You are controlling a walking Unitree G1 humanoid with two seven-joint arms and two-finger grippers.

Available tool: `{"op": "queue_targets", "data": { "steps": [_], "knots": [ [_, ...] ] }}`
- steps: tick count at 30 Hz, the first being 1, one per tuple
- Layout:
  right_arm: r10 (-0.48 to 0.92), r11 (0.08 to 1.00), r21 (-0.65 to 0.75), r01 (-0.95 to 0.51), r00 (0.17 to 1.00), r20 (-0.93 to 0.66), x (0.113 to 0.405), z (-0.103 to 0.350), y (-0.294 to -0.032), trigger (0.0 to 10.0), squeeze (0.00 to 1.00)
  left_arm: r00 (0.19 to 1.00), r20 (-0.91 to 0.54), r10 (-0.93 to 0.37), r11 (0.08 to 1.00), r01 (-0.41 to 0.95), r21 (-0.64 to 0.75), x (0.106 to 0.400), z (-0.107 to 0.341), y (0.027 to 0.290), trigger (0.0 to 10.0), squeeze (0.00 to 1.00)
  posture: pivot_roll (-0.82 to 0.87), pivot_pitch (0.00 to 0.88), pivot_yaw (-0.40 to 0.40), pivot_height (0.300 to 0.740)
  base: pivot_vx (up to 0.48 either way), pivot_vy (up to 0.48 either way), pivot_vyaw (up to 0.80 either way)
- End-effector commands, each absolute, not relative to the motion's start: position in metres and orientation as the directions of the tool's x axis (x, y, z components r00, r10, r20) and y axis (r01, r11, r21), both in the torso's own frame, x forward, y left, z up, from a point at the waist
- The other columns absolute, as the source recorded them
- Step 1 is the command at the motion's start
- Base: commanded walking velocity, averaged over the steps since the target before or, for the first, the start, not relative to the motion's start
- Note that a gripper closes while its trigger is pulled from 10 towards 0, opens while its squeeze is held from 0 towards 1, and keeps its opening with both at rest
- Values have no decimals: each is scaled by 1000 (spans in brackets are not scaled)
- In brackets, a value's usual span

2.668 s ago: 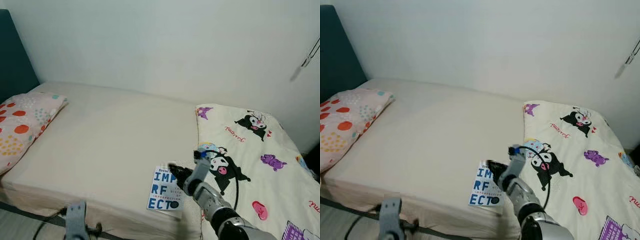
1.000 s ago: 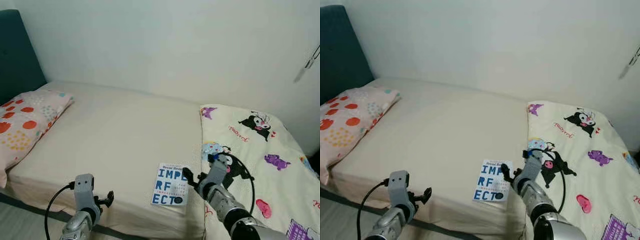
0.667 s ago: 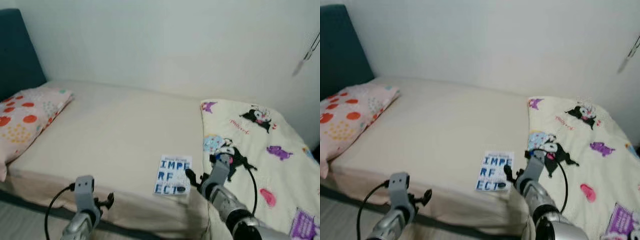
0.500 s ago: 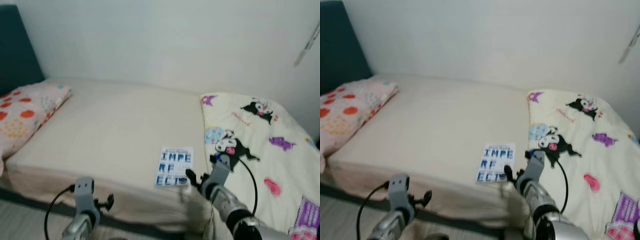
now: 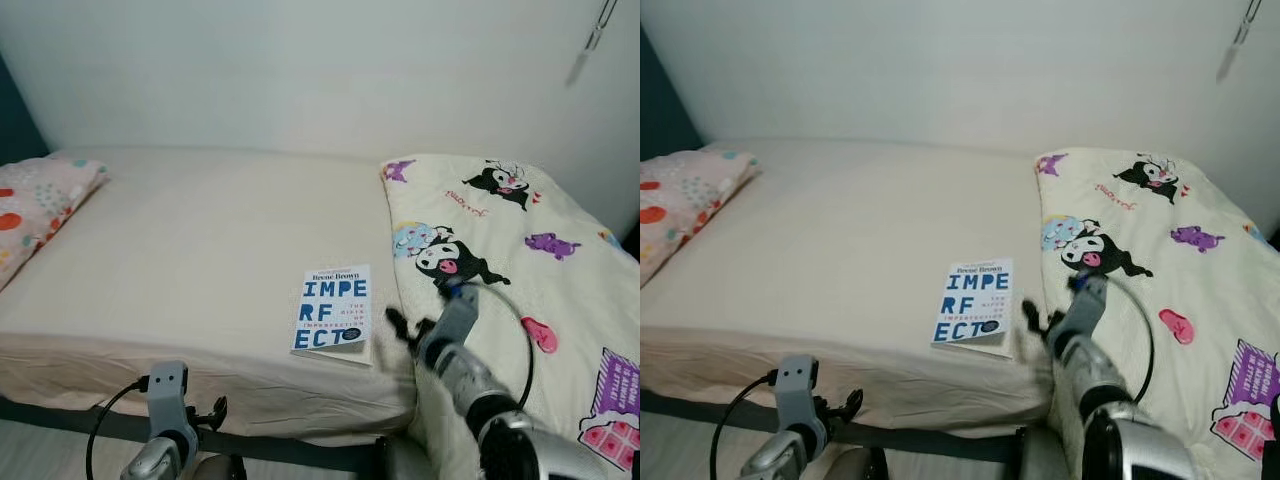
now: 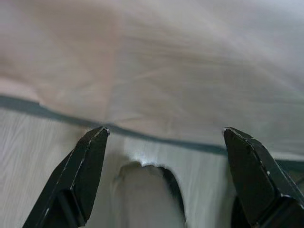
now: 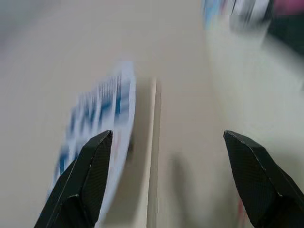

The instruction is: Clean up the room

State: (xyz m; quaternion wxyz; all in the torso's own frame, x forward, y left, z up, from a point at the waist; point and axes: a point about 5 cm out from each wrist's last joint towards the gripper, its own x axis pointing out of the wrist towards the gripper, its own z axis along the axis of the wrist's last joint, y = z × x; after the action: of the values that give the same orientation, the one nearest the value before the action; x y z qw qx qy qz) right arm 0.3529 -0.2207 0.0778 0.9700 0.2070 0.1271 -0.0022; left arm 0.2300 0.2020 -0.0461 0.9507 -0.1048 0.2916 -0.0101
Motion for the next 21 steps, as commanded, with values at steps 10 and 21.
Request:
{"op": "queue_targets", "data": {
  "steps": [10,21],
  "knots": [
    [77,910,414,14,976,-203,359,88,-216,10000,0,812,-579,-72,988,-21,-151,203,-55,222,10000,0,147,53,11,505,0,0,0],
    [105,956,293,-7,942,-319,359,76,-196,10000,0,878,-472,-81,991,22,-129,205,-39,240,10000,0,209,154,36,470,0,0,0]
  ]
}}
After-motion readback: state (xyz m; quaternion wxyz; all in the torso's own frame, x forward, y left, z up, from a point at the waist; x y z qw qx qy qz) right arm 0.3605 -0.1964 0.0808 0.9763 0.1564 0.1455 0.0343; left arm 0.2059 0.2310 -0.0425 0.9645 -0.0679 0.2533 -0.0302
